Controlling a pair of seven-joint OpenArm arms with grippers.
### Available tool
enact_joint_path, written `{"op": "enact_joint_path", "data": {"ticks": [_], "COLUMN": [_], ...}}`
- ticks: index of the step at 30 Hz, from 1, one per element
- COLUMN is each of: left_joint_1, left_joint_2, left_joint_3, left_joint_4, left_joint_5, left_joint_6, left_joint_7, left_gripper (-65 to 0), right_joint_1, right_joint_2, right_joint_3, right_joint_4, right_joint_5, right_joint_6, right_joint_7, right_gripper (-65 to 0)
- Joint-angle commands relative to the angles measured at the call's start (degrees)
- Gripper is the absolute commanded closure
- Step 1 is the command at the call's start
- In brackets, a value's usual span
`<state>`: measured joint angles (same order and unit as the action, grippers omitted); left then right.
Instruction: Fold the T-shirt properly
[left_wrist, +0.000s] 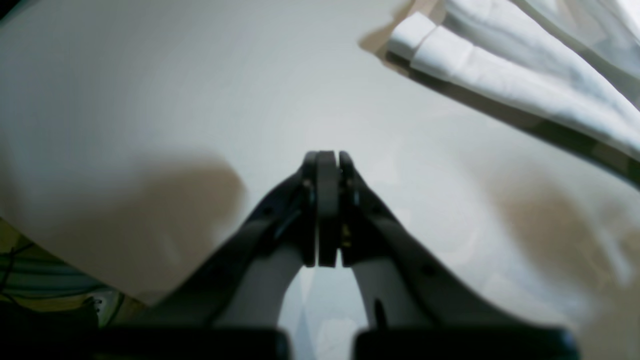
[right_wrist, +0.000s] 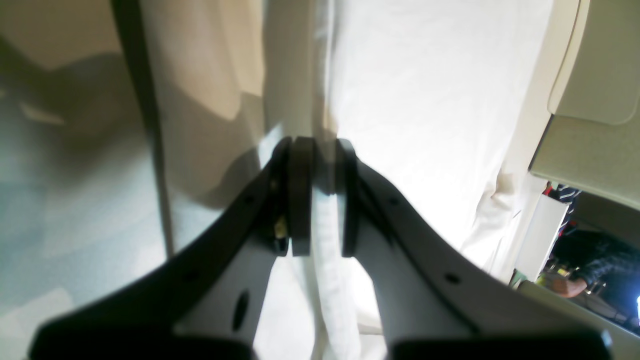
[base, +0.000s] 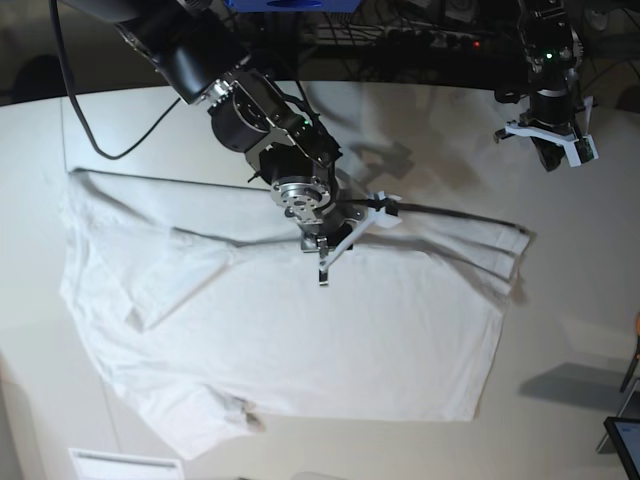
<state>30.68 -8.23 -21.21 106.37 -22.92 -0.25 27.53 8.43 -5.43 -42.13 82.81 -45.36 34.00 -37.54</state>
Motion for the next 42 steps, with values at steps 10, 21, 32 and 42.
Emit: {"op": "enact_joint_path", "data": {"ticks": [10, 21, 32, 42], "left_joint_1": [0.2, 0.1, 0.0, 0.1], "left_joint_2": [-0.5, 1.3, 1.3, 1.3], "left_joint_3": [-0.3, -0.7, -0.8, -0.8], "left_joint_4": [1.1, 1.1, 1.1, 1.1], "left_joint_5": [0.0, 0.0, 0.0, 0.0], "left_joint_6": [0.1, 0.1, 0.1, 0.1], "left_joint_7": [-1.5, -1.5, -1.5, -1.5], "left_gripper": [0.0, 0.0, 0.0, 0.0], "right_joint_1": [3.2, 7.6, 10.5, 12.3], "right_joint_2": [-0.8, -0.7, -0.6, -0.5], "right_joint_3": [0.2, 0.2, 0.1, 2.3], "right_joint_4": [0.8, -2.3, -4.5, -7.0], "right_joint_5": [-0.5, 2.6, 4.8, 7.2], "right_joint_6": [-0.6, -0.7, -3.6, -4.1], "right_joint_7": [0.3, 0.5, 0.5, 3.7], "right_gripper": [-0.7, -0.7, -0.7, -0.7]}}
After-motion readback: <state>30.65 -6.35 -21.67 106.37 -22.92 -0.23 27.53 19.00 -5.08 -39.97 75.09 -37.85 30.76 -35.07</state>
